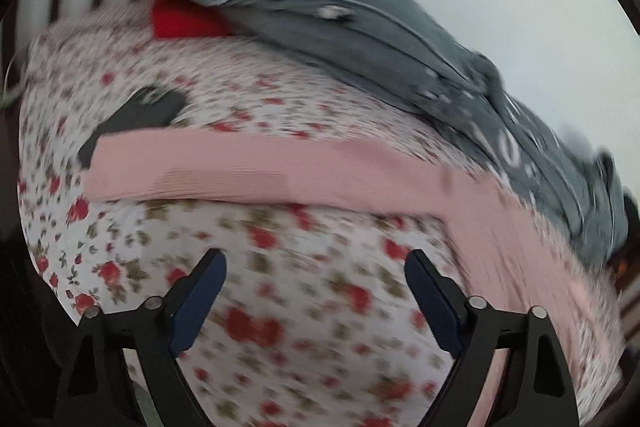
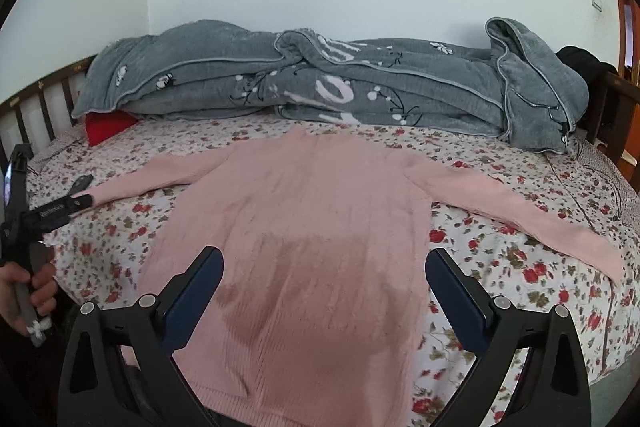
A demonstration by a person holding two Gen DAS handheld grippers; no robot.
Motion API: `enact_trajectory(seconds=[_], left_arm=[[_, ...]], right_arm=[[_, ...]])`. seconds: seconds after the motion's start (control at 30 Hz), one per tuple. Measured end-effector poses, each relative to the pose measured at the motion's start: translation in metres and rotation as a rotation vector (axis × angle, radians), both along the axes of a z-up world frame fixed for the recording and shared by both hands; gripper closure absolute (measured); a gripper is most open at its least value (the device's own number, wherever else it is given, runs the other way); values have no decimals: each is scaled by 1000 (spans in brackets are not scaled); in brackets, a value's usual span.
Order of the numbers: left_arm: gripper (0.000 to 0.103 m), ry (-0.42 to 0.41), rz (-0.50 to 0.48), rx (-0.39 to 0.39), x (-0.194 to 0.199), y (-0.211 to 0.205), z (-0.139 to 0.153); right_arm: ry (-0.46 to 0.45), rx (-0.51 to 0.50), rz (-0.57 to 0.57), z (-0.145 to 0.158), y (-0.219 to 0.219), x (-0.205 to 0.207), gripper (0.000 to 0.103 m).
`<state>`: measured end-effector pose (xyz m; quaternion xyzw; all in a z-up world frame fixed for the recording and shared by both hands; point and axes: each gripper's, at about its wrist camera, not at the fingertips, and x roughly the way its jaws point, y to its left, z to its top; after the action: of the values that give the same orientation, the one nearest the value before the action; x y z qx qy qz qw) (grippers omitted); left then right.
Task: Fold small clothes
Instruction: 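Grasp the sleeve cuff nearest the left tool with the left tool, then fold the held sleeve across the sweater body and release it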
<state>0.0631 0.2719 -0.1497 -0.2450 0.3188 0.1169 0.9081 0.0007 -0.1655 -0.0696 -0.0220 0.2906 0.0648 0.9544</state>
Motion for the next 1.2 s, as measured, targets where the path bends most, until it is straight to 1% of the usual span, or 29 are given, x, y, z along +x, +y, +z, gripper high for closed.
enact_trajectory(seconds=[0.03, 0.1, 0.13, 0.17, 0.23, 0.27, 0.43, 0.5, 0.53, 0.6, 0.63, 0.67, 0.7, 0.73, 0.77, 0.8, 0.83, 0.9, 0.97, 1.03, 1.13, 1.2], left_arm=[[19, -4, 27, -36, 1, 15, -6], [25, 4, 46, -83, 5, 33, -16], [31, 13, 48, -100, 7, 40, -21], [39, 22, 44, -115, 11, 45, -27], [49, 33, 55, -142, 16, 58, -37], [52, 24, 67, -158, 16, 65, -41], [53, -42, 117, -271, 14, 98, -47], [53, -48, 124, -297, 17, 104, -48], [53, -39, 125, -298, 20, 106, -49], [57, -21, 130, -271, 27, 105, -47], [64, -7, 139, -250, 29, 104, -46], [74, 16, 150, -226, 32, 103, -45], [80, 36, 156, -209, 35, 103, -45], [90, 43, 154, -206, 36, 103, -44], [94, 48, 147, -210, 37, 104, -43], [95, 55, 142, -204, 39, 104, -40], [95, 58, 140, -181, 40, 102, -36], [95, 61, 141, -93, 42, 94, -20], [96, 66, 139, -31, 47, 85, -5], [96, 47, 126, 31, 57, 71, 18], [96, 16, 86, 87, 75, 42, 49], [96, -6, 36, 108, 90, 16, 68]], right_arm=[[5, -5, 0, -2, 2, 5, 3], [15, -13, 3, -6, 9, 15, 3], [18, -12, 7, -7, 11, 18, 3], [21, -5, 16, -9, 14, 22, 3], [27, 15, 36, -12, 18, 29, 3], [32, 21, 39, -13, 20, 32, 3], [58, 52, 48, -20, 30, 49, 3], [63, 48, 47, -22, 33, 55, 3], [62, 47, 45, -23, 34, 57, 3], [69, 51, 42, -26, 35, 63, 3], [75, 55, 39, -28, 34, 66, 3], [81, 59, 37, -30, 33, 68, 3], [89, 65, 35, -33, 31, 70, 3], [97, 72, 33, -35, 29, 73, 3], [103, 77, 31, -37, 27, 74, 3], [109, 83, 28, -39, 24, 76, 3], [114, 91, 24, -40, 20, 78, 3], [117, 99, 20, -40, 13, 81, 3], [113, 93, 12, -39, 5, 84, 3], [97, 79, 1, -35, -7, 88, 3], [76, 71, -30, -29, -29, 91, 3], [62, 62, -52, -28, -45, 90, 3]])
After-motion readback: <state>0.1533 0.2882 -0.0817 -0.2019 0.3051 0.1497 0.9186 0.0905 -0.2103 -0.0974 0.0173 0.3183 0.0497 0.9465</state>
